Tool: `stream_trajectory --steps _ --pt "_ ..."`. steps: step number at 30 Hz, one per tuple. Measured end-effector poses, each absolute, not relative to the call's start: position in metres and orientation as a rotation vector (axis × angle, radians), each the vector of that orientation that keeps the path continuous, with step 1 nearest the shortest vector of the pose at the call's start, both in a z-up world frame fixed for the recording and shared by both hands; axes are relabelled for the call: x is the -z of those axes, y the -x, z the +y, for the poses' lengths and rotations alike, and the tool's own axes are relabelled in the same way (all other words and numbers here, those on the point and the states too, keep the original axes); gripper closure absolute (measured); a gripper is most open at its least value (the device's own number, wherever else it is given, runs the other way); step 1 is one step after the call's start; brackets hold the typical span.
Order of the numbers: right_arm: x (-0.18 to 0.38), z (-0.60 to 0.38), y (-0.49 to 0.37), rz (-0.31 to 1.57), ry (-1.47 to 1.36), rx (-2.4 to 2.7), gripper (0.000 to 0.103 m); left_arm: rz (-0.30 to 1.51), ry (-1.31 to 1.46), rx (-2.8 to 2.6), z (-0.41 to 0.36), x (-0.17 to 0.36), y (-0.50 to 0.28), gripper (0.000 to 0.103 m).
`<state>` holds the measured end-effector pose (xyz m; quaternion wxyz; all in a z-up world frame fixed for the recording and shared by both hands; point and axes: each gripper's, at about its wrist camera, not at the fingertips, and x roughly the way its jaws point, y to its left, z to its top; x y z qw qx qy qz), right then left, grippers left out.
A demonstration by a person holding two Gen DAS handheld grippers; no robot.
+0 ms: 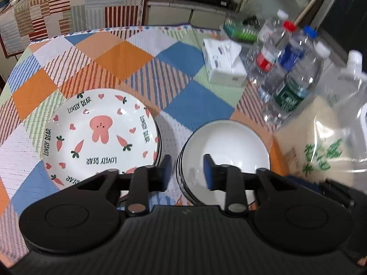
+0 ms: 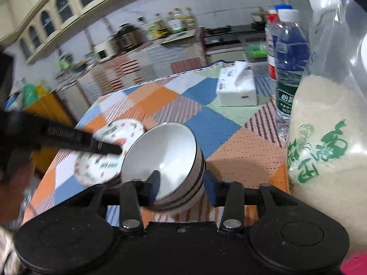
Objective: Organize plates and bowls
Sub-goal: 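Grip the three-bowl stack rim with both grippers and lift it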
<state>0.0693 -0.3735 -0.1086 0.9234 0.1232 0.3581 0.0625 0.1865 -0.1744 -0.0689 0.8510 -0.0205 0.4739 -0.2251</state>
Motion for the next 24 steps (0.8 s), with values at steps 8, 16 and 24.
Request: stream_trajectory --steps 8,16,24 --pt "0.127 -0.35 -0.063 0.791 -0.065 -0.192 0.027 1.012 0.13 0.481 -0.159 0.093 -0.184 0.055" --pt "0.175 -0.338 -0.086 0.856 -0.079 -0.174 0.01 1.077 0.227 0.491 -0.15 0.122 -0.187 0.047" --pt "0.203 -0.336 -0.104 0.834 -0.099 -0.16 0.009 1.125 0.271 0.511 -0.158 0.145 -0.19 0.046"
